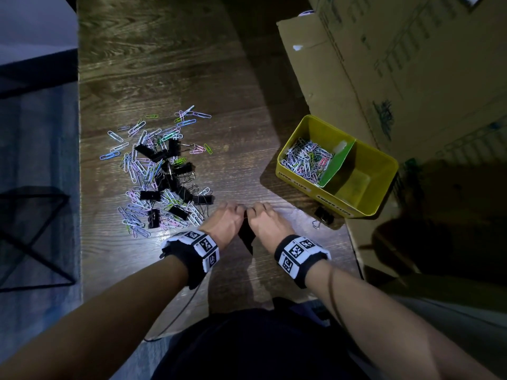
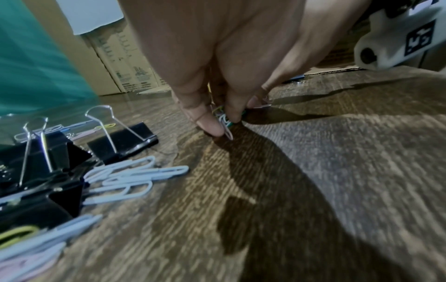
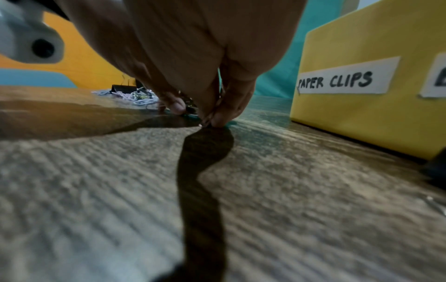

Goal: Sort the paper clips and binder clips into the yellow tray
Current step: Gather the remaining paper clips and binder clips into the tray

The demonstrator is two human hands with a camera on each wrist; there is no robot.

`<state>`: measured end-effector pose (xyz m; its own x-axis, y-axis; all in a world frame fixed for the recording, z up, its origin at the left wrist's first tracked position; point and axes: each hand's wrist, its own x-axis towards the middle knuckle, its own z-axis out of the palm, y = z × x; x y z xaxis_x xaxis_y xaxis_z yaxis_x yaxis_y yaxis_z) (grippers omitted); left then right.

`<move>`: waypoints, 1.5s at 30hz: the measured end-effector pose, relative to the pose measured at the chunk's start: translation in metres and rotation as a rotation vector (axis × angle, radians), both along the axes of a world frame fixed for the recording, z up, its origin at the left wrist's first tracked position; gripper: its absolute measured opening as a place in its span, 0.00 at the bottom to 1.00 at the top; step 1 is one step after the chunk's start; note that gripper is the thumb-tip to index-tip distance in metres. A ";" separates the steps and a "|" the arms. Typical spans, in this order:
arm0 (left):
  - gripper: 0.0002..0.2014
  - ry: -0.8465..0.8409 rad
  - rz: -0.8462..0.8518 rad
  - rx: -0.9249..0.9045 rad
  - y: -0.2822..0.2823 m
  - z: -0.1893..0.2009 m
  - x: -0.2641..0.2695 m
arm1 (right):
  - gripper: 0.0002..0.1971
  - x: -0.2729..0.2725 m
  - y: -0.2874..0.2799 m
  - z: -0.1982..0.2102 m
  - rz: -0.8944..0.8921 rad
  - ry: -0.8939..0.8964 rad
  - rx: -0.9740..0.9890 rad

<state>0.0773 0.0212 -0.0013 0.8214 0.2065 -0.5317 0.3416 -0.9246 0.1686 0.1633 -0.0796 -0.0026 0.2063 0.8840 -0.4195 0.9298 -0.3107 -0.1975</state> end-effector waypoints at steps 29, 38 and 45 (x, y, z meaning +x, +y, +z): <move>0.11 0.030 0.216 -0.072 0.007 0.006 0.014 | 0.08 0.042 -0.020 -0.006 -1.335 1.572 0.103; 0.13 -0.445 1.287 -1.142 0.026 0.012 0.004 | 0.03 0.047 -0.021 0.008 -1.298 1.804 0.181; 0.09 -0.492 1.370 -1.537 0.021 0.014 -0.010 | 0.07 0.047 -0.016 0.010 -1.091 1.677 0.294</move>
